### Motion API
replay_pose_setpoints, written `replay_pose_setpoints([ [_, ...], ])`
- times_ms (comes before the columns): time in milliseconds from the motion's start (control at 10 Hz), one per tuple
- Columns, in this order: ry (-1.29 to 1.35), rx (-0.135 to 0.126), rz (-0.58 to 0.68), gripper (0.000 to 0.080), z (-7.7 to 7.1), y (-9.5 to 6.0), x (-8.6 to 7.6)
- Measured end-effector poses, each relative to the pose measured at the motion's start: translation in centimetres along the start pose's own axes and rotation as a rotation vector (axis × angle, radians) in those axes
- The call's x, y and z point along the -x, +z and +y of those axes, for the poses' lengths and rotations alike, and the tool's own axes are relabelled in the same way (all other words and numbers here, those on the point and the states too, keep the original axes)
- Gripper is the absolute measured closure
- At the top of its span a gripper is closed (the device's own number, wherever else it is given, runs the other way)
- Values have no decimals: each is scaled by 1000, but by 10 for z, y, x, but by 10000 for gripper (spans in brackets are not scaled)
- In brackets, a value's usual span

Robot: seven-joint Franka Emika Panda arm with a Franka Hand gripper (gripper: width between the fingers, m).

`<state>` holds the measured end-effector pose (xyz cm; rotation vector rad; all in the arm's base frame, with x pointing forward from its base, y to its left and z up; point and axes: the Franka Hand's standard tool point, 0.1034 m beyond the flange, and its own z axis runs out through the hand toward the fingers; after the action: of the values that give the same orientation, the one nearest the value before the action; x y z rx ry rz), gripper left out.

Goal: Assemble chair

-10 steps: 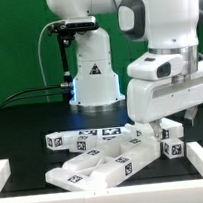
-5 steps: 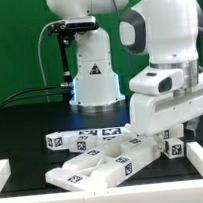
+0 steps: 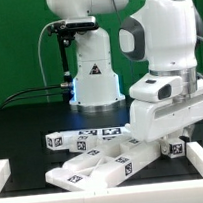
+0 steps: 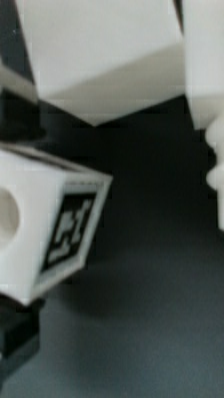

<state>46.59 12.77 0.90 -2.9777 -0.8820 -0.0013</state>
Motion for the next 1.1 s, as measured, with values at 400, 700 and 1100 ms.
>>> replay_pose_setpoints([
  [400,3,9,-31,517,3,-28,-2],
  [700,-106,20,-68,517,35,-85,20],
  [1100,-166,22,-61,515,88,-101,67],
])
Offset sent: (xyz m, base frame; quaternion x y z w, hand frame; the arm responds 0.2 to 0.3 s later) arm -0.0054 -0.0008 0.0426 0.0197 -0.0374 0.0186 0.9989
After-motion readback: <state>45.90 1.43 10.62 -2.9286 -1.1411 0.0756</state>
